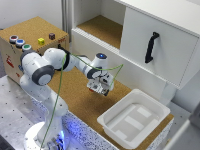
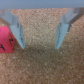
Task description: Push the pink block towards the left
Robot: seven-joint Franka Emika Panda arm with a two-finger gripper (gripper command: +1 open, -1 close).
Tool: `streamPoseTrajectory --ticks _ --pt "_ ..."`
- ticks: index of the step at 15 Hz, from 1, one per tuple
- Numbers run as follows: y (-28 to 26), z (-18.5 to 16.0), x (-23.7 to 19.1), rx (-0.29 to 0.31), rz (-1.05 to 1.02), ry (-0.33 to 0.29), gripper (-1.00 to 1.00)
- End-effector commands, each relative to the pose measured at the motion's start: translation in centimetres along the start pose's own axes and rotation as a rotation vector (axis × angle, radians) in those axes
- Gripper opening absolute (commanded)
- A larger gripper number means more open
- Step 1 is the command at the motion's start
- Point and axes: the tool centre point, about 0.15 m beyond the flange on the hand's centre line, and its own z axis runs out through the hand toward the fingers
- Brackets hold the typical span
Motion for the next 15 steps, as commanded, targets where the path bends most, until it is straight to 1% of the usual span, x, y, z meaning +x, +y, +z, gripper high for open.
streamPoseTrajectory --ticks 1,4,6,7,8,9,12,15 --pt "-2.8 0.9 1.3 0.023 -0.006 -0.031 -1.0" --pt "-4.9 0.6 1.1 0.021 -0.02 -0.054 -1.0" --pt "-6.7 0.5 0.8 0.001 -0.017 -0.089 -1.0" --pt "-7.6 0.7 0.7 -0.017 -0.023 -0.122 -1.0" --pt "-8.1 0.7 0.4 -0.003 -0.019 -0.128 -1.0" --pt "-8.6 0.7 0.2 -0.012 -0.008 -0.134 -1.0" --pt "-10.1 0.9 0.3 0.016 -0.012 -0.113 -1.0" --pt "-10.7 1.6 0.8 -0.013 -0.05 -0.092 -1.0"
